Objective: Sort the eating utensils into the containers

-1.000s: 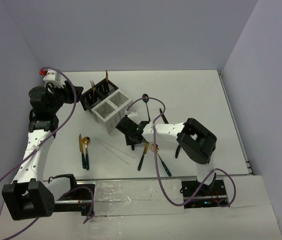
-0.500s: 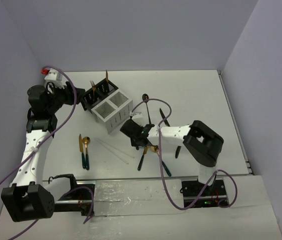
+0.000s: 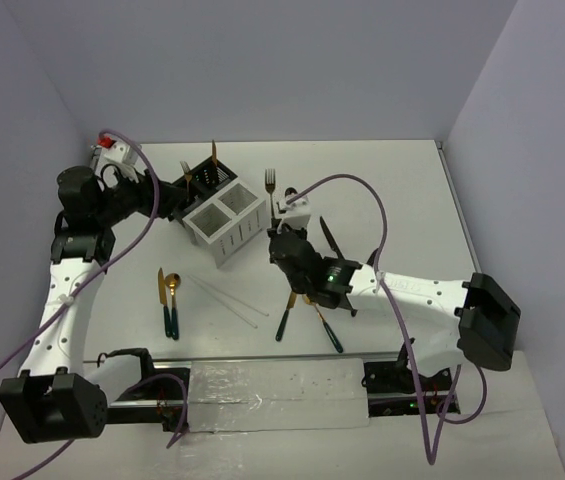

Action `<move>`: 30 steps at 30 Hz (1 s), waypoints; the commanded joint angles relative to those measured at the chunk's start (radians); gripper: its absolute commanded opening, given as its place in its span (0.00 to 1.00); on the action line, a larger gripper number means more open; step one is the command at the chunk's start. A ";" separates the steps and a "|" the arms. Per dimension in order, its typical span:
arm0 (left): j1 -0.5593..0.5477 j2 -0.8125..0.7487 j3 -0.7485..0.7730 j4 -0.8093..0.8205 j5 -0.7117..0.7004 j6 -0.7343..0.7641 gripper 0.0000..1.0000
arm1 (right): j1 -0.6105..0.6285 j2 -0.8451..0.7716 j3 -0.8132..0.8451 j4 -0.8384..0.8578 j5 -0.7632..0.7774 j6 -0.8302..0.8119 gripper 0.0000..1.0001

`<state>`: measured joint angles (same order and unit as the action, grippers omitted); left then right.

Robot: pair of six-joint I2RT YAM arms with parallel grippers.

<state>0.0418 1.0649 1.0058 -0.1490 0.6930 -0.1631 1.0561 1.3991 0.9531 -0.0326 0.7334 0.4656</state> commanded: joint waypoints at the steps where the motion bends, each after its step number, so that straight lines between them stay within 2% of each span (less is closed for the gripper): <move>1: -0.031 -0.019 0.053 -0.050 0.117 0.034 0.63 | 0.062 -0.035 -0.028 0.452 0.037 -0.325 0.00; 2: -0.061 -0.022 0.053 -0.055 0.126 0.040 0.64 | 0.071 -0.029 -0.022 0.497 0.023 -0.396 0.00; 5: -0.088 -0.028 0.050 -0.054 0.158 0.028 0.66 | 0.079 0.023 0.048 0.542 -0.058 -0.442 0.00; 11: -0.111 -0.026 0.011 0.031 0.188 -0.065 0.69 | 0.110 0.112 0.119 0.579 -0.120 -0.455 0.00; 16: -0.140 -0.025 -0.001 0.063 0.195 -0.078 0.68 | 0.116 0.164 0.191 0.554 -0.144 -0.444 0.00; 25: -0.168 0.015 0.004 0.074 0.082 -0.081 0.67 | 0.133 0.202 0.259 0.536 -0.166 -0.455 0.00; 30: -0.177 0.003 -0.021 0.156 0.043 -0.121 0.63 | 0.150 0.224 0.282 0.530 -0.166 -0.502 0.00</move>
<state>-0.1261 1.0775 0.9947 -0.0853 0.7689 -0.2493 1.1908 1.6123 1.1866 0.4633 0.5728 0.0036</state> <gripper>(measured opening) 0.640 0.177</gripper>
